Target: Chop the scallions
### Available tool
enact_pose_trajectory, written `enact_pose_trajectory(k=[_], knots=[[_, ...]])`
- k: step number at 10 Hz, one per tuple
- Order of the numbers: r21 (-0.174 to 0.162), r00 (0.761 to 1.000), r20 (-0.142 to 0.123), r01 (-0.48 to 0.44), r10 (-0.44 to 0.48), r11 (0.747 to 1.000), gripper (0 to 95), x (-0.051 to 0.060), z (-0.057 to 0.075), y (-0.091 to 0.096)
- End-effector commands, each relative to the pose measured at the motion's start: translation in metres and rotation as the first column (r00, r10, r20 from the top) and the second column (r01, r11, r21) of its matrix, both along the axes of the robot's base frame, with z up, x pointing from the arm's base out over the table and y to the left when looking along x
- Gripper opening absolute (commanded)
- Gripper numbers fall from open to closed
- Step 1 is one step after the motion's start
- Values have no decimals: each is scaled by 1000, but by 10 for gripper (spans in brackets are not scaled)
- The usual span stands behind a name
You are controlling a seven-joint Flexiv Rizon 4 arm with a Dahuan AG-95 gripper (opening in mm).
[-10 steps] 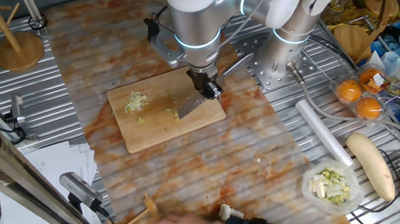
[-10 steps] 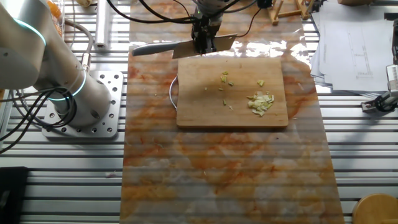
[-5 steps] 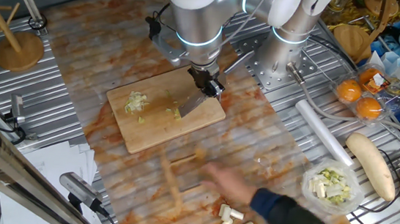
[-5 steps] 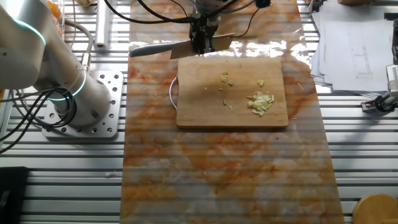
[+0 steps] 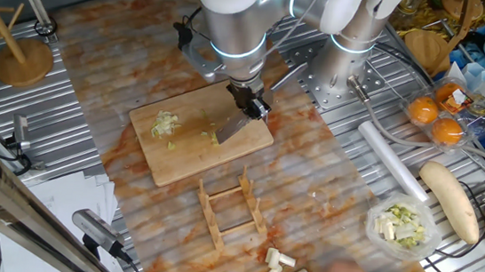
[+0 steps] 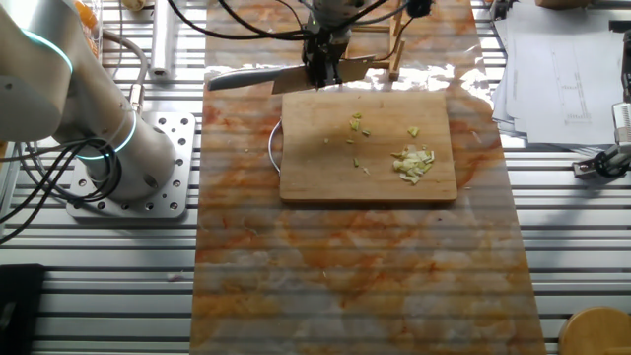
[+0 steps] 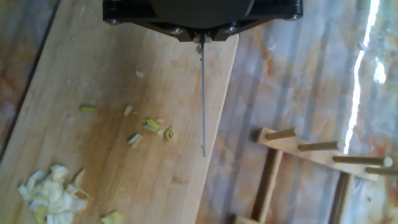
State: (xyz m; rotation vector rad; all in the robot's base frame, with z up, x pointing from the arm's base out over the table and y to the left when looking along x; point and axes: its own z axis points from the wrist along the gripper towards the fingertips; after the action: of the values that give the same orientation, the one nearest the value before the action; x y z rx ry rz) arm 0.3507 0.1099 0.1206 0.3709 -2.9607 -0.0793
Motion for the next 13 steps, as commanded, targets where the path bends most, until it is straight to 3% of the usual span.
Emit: enact_pose_trajectory(k=[1, 2, 3, 6, 8, 11, 13], knots=[[-25, 999, 8, 34, -34, 999, 0, -1, 1, 0], [-39, 998, 45, 55, -53, 998, 0, -1, 1, 0], [-42, 998, 63, 33, -30, 999, 0, -1, 1, 0], [-28, 997, 66, 38, -36, 999, 0, -1, 1, 0], [-21, 994, 100, 44, -42, 999, 0, -1, 1, 0], [-13, 997, 64, 51, -50, 999, 0, -1, 1, 0], [-13, 997, 56, 59, -58, 998, 0, -1, 1, 0]])
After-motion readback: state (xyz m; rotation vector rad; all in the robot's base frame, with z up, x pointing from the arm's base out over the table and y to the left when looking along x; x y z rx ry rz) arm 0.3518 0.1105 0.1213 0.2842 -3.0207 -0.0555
